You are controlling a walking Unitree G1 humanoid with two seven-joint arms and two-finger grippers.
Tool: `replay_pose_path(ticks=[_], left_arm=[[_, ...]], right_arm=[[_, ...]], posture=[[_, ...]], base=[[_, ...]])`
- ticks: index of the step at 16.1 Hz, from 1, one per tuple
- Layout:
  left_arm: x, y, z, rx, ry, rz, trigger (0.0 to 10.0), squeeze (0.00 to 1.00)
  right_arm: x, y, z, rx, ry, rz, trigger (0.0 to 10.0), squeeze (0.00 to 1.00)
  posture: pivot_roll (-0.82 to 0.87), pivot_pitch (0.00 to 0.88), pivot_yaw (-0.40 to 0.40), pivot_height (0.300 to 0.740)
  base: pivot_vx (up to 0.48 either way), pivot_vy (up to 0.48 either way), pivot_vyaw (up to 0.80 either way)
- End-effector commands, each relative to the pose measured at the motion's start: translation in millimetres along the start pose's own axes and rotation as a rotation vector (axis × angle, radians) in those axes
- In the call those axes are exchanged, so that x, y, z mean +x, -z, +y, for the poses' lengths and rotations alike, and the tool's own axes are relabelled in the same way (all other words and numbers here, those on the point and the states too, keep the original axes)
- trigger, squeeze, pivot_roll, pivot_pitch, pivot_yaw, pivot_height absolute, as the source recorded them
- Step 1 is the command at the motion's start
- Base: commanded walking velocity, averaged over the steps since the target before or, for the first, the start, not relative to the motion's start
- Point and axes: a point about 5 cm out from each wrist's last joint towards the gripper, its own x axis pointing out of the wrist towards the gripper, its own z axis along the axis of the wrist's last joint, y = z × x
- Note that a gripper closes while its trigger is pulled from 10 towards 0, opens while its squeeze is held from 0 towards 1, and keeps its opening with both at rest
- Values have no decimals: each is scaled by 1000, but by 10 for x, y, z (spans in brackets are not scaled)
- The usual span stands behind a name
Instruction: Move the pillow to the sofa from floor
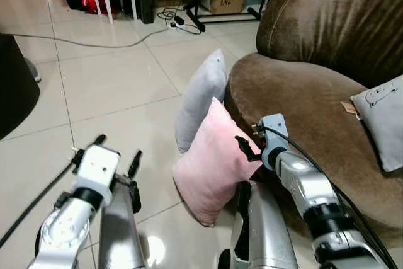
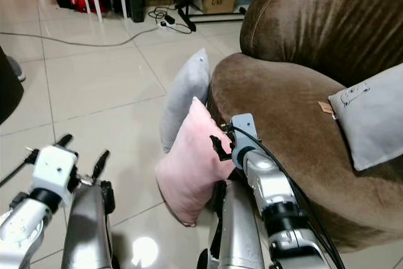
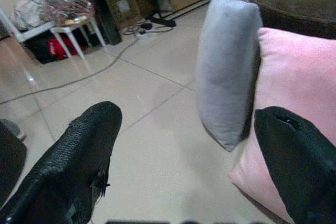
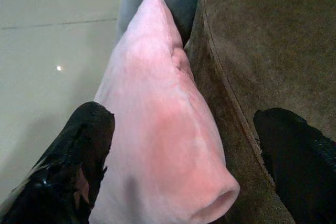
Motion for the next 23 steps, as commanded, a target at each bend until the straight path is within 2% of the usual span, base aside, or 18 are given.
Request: replay_pose_path(ticks=[1,3,5,8,9,10,12,14,15,20,23], left_arm=[[-28,-80,-26,-11,21,-21,10000,486],[-88,-95,-43,-24,49,-17,10000,482],[-176,-113,-93,-54,96,-11,10000,482],[-285,-141,-158,-78,118,10,10000,482],[-344,-142,-171,-79,126,22,10000,478],[-409,-143,-172,-82,130,35,10000,482],[-491,-152,-165,-84,135,52,10000,482],[-521,-216,-161,-89,139,44,10000,482],[-531,-242,-164,-90,150,39,10000,482],[-515,-317,-156,-62,265,39,10000,482],[-496,-331,-112,-41,320,49,10000,482]], right_arm=[[48,-40,-16,-1,17,1,10000,1000],[133,-62,41,-8,15,30,10000,1000],[215,64,164,-70,-26,165,10000,1000],[274,62,254,-20,9,152,10000,1000],[287,67,278,-5,26,151,10000,600],[301,64,296,2,46,146,10000,0],[311,45,255,24,107,125,10000,0],[304,-40,129,120,155,64,10000,0],[300,-40,110,131,155,49,10000,0],[260,110,10,127,227,64,10000,0],[263,159,62,90,227,71,10000,0]], posture=[[7,0,-119,395],[18,0,-128,395],[27,2,-134,395],[44,44,-140,395],[54,62,-143,395],[60,83,-144,395],[64,109,-141,395],[63,117,-127,395],[60,121,-99,395],[50,154,25,395],[46,159,69,395]], base=[[0,0,0],[0,0,0],[0,0,0],[0,0,0],[0,0,0],[0,0,0],[0,0,0],[0,0,0],[0,0,0],[0,0,0],[0,0,0]])
